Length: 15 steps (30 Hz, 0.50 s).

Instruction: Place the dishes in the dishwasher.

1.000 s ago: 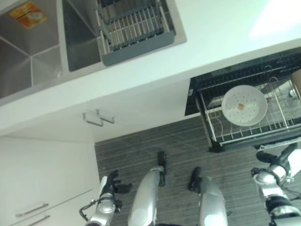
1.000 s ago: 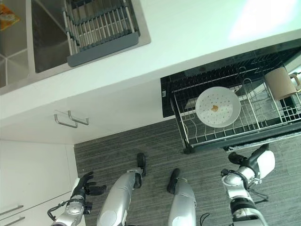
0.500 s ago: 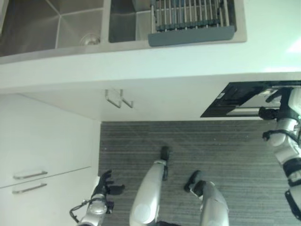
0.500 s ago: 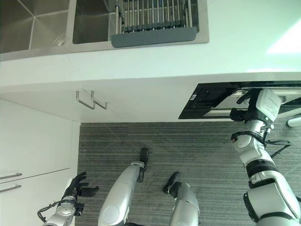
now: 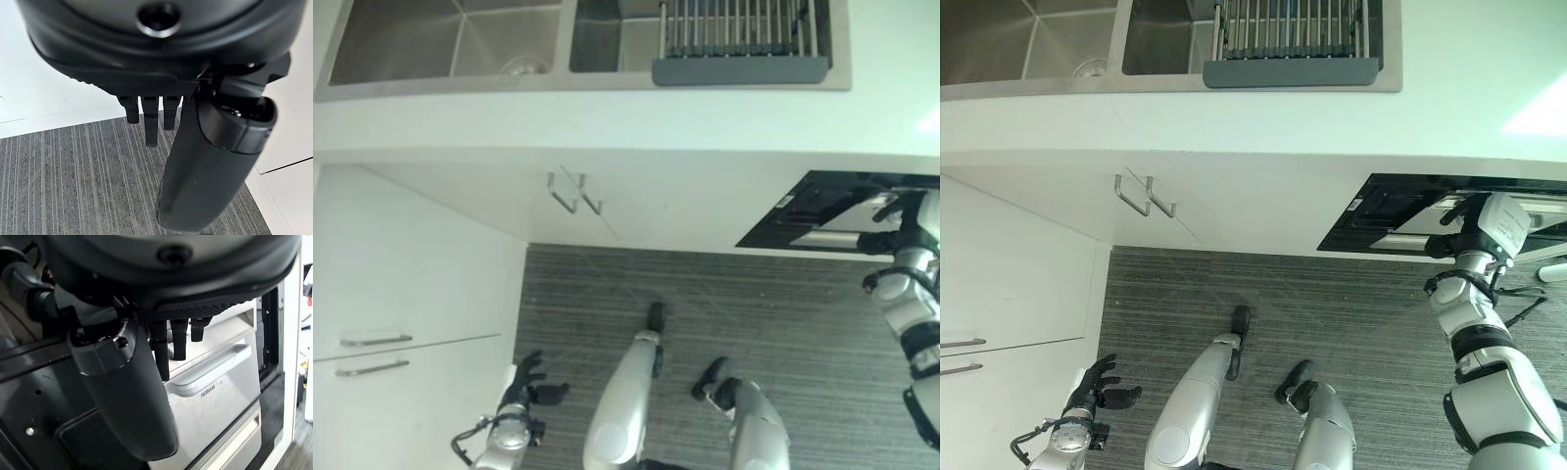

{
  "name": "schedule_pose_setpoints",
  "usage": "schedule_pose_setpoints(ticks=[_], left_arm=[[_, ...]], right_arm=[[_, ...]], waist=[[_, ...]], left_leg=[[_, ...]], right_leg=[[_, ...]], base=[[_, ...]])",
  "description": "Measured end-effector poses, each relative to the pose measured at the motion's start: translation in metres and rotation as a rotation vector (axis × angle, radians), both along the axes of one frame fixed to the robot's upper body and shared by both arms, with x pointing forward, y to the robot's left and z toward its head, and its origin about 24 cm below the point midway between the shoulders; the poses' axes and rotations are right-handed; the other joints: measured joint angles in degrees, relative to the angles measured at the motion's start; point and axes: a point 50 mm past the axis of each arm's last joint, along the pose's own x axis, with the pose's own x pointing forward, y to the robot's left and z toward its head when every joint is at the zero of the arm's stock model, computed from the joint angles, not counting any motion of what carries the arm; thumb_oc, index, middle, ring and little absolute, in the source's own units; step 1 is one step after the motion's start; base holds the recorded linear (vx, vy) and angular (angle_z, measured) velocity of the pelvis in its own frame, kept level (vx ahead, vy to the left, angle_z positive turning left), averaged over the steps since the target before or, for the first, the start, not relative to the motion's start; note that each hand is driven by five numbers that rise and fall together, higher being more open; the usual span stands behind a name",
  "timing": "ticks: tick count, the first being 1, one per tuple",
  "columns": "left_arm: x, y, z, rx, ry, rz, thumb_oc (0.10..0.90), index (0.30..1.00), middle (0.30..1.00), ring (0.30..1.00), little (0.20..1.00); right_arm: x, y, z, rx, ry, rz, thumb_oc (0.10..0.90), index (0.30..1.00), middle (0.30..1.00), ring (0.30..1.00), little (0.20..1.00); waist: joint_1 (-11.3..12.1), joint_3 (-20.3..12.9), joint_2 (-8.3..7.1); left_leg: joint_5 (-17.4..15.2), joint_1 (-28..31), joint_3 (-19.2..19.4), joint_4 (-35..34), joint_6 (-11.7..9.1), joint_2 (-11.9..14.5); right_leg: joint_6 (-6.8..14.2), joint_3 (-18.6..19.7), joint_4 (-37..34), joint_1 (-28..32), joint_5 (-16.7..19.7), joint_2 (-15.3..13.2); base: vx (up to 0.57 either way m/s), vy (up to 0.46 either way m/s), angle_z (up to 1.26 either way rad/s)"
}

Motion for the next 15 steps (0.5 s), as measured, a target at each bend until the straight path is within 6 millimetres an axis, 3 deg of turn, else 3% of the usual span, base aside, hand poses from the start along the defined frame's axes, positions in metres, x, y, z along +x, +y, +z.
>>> schedule_pose_setpoints(ticks=[2, 4, 6, 8, 10, 11, 15], left_arm=[[0.001, -0.001, 0.001, 0.000, -0.005, -0.002, 0.800, 0.900, 0.900, 0.900, 0.900], [-0.001, 0.001, -0.001, 0.006, 0.011, 0.008, 0.800, 0.900, 0.900, 0.900, 0.900], [-0.009, 0.003, -0.006, 0.014, 0.039, 0.027, 0.800, 0.900, 0.900, 0.900, 0.900], [-0.008, 0.000, -0.008, 0.003, 0.031, 0.059, 0.800, 0.900, 0.900, 0.900, 0.900], [-0.013, -0.002, -0.013, 0.003, 0.055, 0.075, 0.800, 0.900, 0.900, 0.900, 0.900], [-0.020, -0.001, -0.017, 0.020, 0.087, 0.073, 0.800, 0.900, 0.900, 0.900, 0.900], [-0.040, 0.000, -0.029, 0.027, 0.167, 0.122, 0.800, 0.900, 0.900, 0.900, 0.900]], right_arm=[[0.000, 0.005, -0.005, 0.055, -0.034, -0.006, 0.800, 0.900, 0.900, 0.900, 0.900], [-0.004, 0.021, -0.025, 0.152, -0.065, 0.046, 0.800, 0.900, 0.900, 0.900, 0.900], [-0.013, 0.064, -0.066, 0.316, -0.076, 0.175, 0.800, 0.900, 0.900, 0.900, 0.900], [-0.025, 0.089, -0.090, 0.394, -0.062, 0.237, 0.800, 0.900, 0.900, 0.900, 0.900], [-0.038, 0.118, -0.114, 0.498, -0.047, 0.283, 0.800, 0.900, 0.900, 0.900, 0.900], [-0.050, 0.133, -0.133, 0.547, 0.002, 0.300, 0.800, 0.900, 0.900, 0.900, 0.900], [-0.089, 0.139, -0.171, 0.605, 0.109, 0.266, 0.800, 0.900, 0.900, 0.900, 0.900]], waist=[[0.0, 0.0, -0.07], [-0.4, 0.0, -0.32], [-0.8, -0.2, -0.58], [-1.4, -0.4, -1.01], [-2.6, -1.2, -2.47], [-3.4, -2.5, -3.89], [-7.2, -7.8, -7.07]], left_leg=[[0.6, 0.8, 0.1, -0.7, 0.0, 0.0], [0.9, 2.9, 0.0, -1.5, 0.3, 0.7], [0.5, 6.5, 0.3, -2.9, -0.6, 2.7], [0.4, 8.3, 0.4, -3.7, -0.7, 3.2], [0.0, 9.9, 1.8, -4.7, -0.7, 3.8], [-0.4, 10.5, 3.2, -4.7, -0.5, 3.8], [-2.8, 13.7, 7.5, -4.4, 0.3, 3.7]], right_leg=[[-0.6, 0.2, -0.2, 0.3, 0.3, 0.3], [-0.8, 0.4, -2.0, 2.5, 0.6, 1.0], [-0.3, 1.1, -9.3, 7.7, 3.9, 4.9], [-0.3, 1.5, -13.1, 10.4, 5.3, 6.3], [0.1, 2.6, -15.7, 11.9, 6.5, 6.8], [0.3, 4.1, -16.5, 12.0, 7.0, 6.9], [1.7, 8.0, -17.6, 13.5, 7.7, 6.0]], base=[[0.00, 0.000, 0.00], [-0.06, 0.027, -0.06], [-0.02, 0.018, -0.32], [0.01, 0.006, -0.16], [-0.02, 0.023, -0.31], [-0.03, 0.043, -0.49], [0.01, 0.049, -0.49]])
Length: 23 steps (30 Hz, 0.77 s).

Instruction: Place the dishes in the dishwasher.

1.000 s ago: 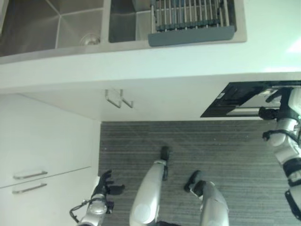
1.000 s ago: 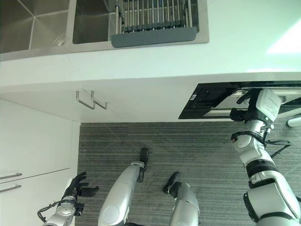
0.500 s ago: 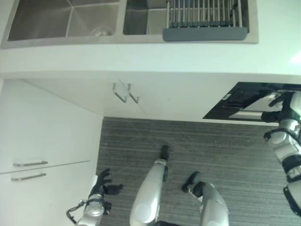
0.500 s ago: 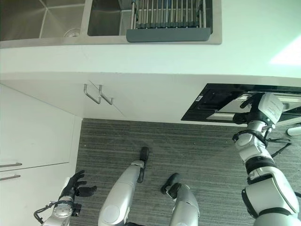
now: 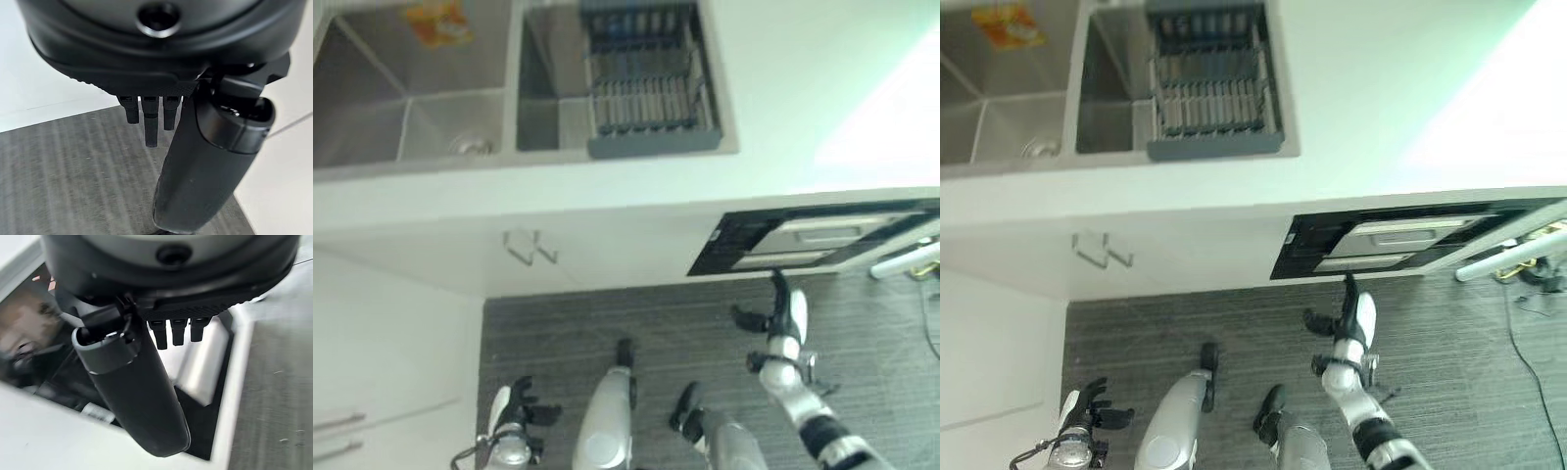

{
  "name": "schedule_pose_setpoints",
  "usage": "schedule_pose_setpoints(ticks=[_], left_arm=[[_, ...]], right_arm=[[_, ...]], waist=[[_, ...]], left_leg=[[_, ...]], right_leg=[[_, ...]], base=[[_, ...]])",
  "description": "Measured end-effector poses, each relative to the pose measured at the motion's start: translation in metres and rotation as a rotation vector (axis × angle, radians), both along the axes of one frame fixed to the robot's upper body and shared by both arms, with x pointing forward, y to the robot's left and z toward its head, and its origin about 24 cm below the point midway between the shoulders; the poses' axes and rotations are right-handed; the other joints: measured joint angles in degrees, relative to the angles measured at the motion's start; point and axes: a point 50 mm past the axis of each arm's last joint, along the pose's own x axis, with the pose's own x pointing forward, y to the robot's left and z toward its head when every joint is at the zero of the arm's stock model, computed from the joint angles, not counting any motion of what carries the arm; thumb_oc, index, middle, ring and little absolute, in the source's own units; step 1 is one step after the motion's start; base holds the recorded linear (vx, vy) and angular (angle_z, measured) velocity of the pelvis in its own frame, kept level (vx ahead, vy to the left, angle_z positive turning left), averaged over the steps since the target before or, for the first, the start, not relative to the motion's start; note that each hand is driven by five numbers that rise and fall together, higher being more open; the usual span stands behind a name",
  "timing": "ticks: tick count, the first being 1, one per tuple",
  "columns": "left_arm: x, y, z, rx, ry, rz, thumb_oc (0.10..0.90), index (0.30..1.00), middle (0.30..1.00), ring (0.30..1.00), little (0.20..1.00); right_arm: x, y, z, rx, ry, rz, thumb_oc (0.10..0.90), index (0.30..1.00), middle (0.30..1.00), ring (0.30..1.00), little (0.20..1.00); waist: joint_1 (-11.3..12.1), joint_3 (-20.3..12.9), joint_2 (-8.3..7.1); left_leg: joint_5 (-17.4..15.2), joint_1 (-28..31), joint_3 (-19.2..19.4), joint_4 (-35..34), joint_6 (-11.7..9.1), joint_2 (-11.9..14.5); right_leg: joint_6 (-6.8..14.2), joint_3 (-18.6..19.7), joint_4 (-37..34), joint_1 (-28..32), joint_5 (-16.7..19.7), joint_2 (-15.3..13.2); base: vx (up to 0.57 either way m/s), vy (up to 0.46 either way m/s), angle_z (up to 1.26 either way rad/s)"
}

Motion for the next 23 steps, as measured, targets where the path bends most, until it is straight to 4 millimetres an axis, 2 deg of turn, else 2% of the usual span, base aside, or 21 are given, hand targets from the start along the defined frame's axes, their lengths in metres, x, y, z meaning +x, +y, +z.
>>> schedule_pose_setpoints(ticks=[2, 3, 6, 10, 12, 13, 14, 16, 18, 21, 23], left_arm=[[-0.014, 0.002, -0.005, 0.010, 0.052, 0.027, 0.800, 0.900, 0.900, 0.900, 0.900], [-0.017, 0.004, -0.006, 0.016, 0.061, 0.035, 0.800, 0.900, 0.900, 0.900, 0.900], [-0.021, 0.004, -0.008, 0.020, 0.088, 0.045, 0.800, 0.900, 0.900, 0.900, 0.900], [-0.016, -0.002, -0.009, -0.009, 0.082, 0.046, 0.800, 0.900, 0.900, 0.900, 0.900], [-0.019, -0.013, -0.015, -0.134, 0.082, 0.099, 0.800, 0.900, 0.900, 0.900, 0.900], [-0.024, -0.029, -0.022, -0.311, 0.079, 0.212, 0.800, 0.900, 0.900, 0.900, 0.900], [-0.027, -0.046, -0.028, -0.466, 0.087, 0.290, 0.800, 0.900, 0.900, 0.900, 0.900], [-0.027, -0.048, -0.029, -0.605, 0.055, 0.375, 0.800, 0.900, 0.900, 0.900, 0.900], [-0.028, -0.060, -0.028, -0.715, 0.049, 0.333, 0.800, 0.900, 0.900, 0.900, 0.900], [-0.037, -0.052, -0.031, -0.751, 0.103, 0.356, 0.800, 0.900, 0.900, 0.900, 0.900], [-0.038, -0.052, -0.032, -0.756, 0.118, 0.355, 0.800, 0.900, 0.900, 0.900, 0.900]], right_arm=[[-0.012, -0.004, -0.007, 0.000, 0.017, -0.014, 0.800, 0.900, 0.900, 0.900, 0.900], [-0.014, -0.006, -0.008, -0.001, 0.016, -0.014, 0.800, 0.900, 0.900, 0.900, 0.900], [-0.019, -0.005, -0.005, -0.028, -0.006, 0.027, 0.800, 0.900, 0.900, 0.900, 0.900], [-0.024, -0.007, -0.007, -0.032, 0.012, 0.052, 0.800, 0.900, 0.900, 0.900, 0.900], [-0.031, -0.007, -0.014, -0.004, 0.061, 0.074, 0.800, 0.900, 0.900, 0.900, 0.900], [-0.044, -0.008, -0.027, 0.040, 0.147, 0.066, 0.800, 0.900, 0.900, 0.900, 0.900], [-0.067, -0.008, -0.045, 0.110, 0.252, 0.021, 0.800, 0.900, 0.900, 0.900, 0.900], [-0.101, -0.009, -0.071, 0.254, 0.395, -0.058, 0.800, 0.900, 0.900, 0.900, 0.900], [-0.142, -0.013, -0.102, 0.466, 0.577, -0.271, 0.800, 0.900, 0.900, 0.900, 0.900], [-0.187, -0.025, -0.117, 0.607, 0.726, -0.379, 0.800, 0.900, 0.900, 0.900, 0.900], [-0.187, -0.024, -0.118, 0.624, 0.730, -0.361, 0.800, 0.900, 0.900, 0.900, 0.900]], waist=[[-3.1, -4.0, -1.18], [-3.6, -5.2, -1.65], [-6.4, -8.0, -1.85], [-8.5, -8.8, -0.50], [-9.2, -9.5, 0.52], [-9.2, -9.9, 1.06], [-9.3, -10.0, 0.93], [-9.4, -10.7, 0.38], [-9.1, -12.1, 0.34], [-10.3, -12.9, 1.01], [-10.8, -13.0, 0.95]], left_leg=[[-1.4, 1.0, 1.8, 0.5, 0.1, 0.2], [-1.9, 1.7, 3.0, 0.5, 0.0, 0.2], [-3.5, 2.7, 5.6, 1.2, -0.2, 1.0], [-4.1, 3.1, 7.1, 1.6, -0.1, 1.1], [-4.3, 3.2, 7.7, 1.8, 0.1, 1.0], [-4.6, 3.4, 8.3, 1.8, 0.3, 1.0], [-4.6, 3.5, 8.4, 1.8, 0.3, 1.0], [-4.3, 4.2, 8.5, 1.0, 0.1, 0.8], [-4.2, 4.2, 8.3, 0.3, 0.0, 0.2], [-4.0, 4.8, 8.4, -0.9, -0.2, -0.7], [-4.0, 5.1, 8.4, -1.1, -0.3, -0.9]], right_leg=[[0.6, 1.7, -1.4, 0.5, 0.6, 0.0], [0.7, 2.7, -1.9, 0.6, 1.0, 0.1], [1.0, 5.3, -2.7, 0.6, 2.0, 0.2], [1.4, 7.7, -3.2, 0.1, 2.7, 0.0], [1.7, 8.3, -3.2, -0.1, 2.9, -0.3], [1.9, 9.0, -3.2, -0.1, 3.1, -0.4], [1.9, 9.0, -3.0, -0.1, 3.0, -0.5], [2.0, 9.0, -2.2, -0.2, 2.4, -0.8], [2.0, 9.0, -1.3, -0.7, 1.7, -1.2], [2.2, 9.4, -0.4, -1.5, 1.4, -2.1], [2.3, 9.5, -0.4, -1.5, 1.3, -2.2]], base=[[0.01, 0.048, -0.54], [0.01, 0.041, -0.53], [-0.01, 0.011, -0.53], [-0.02, 0.006, -0.29], [-0.01, 0.012, -0.16], [-0.02, 0.003, -0.16], [-0.05, -0.003, -0.12], [-0.05, -0.002, 0.01], [-0.01, 0.004, 0.02], [0.03, 0.029, -0.12], [0.03, 0.021, -0.09]])
